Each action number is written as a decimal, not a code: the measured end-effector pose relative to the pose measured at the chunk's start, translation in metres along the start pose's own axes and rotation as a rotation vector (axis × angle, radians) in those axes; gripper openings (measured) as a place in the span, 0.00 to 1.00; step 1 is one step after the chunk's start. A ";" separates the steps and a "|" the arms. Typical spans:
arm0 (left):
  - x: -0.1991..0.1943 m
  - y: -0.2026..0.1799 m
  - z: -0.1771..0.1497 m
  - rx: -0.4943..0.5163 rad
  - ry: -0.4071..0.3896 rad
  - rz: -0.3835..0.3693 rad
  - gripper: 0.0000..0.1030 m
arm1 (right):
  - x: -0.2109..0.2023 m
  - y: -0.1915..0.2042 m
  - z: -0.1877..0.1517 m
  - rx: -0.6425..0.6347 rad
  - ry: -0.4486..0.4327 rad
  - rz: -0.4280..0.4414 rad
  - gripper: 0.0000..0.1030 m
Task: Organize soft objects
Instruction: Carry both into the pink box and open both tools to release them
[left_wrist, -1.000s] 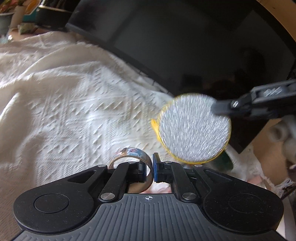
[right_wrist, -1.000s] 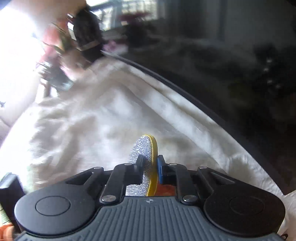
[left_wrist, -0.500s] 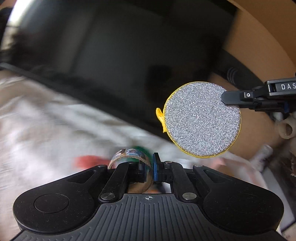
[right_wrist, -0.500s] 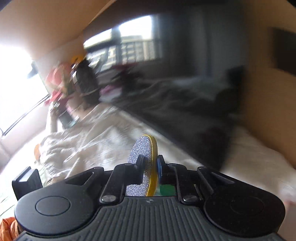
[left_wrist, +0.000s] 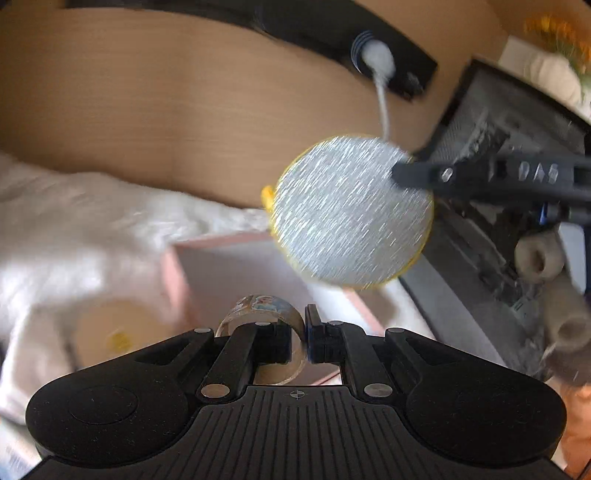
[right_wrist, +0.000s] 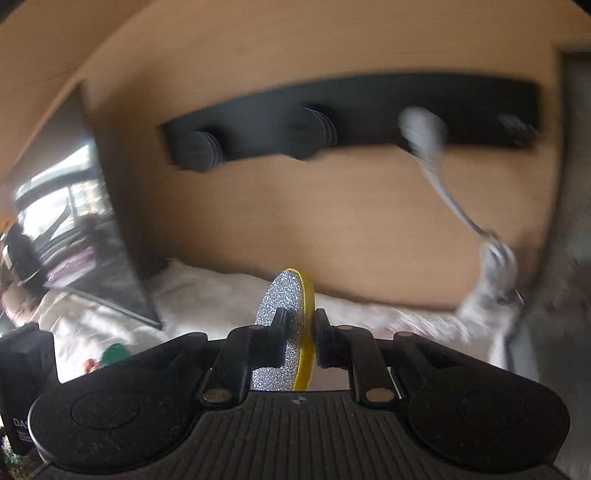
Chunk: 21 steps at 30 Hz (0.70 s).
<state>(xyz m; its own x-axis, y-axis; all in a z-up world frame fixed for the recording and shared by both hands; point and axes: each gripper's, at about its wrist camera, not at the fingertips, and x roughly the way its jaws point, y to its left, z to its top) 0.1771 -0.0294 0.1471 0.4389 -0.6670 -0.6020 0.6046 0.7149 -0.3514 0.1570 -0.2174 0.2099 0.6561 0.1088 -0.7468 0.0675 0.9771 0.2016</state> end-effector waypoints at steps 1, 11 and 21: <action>0.009 -0.004 0.007 0.003 0.015 0.001 0.09 | 0.005 -0.011 -0.004 0.024 0.004 -0.009 0.14; 0.106 -0.002 0.008 0.145 0.326 0.229 0.21 | 0.084 -0.041 -0.056 -0.046 0.083 -0.207 0.32; 0.066 0.032 -0.002 -0.136 0.270 0.075 0.21 | 0.064 -0.046 -0.065 -0.009 0.035 -0.224 0.60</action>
<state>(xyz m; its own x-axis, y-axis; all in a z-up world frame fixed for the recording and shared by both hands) 0.2238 -0.0501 0.0948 0.2754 -0.5446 -0.7922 0.4748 0.7936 -0.3805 0.1469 -0.2435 0.1119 0.5992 -0.1049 -0.7937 0.2016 0.9792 0.0228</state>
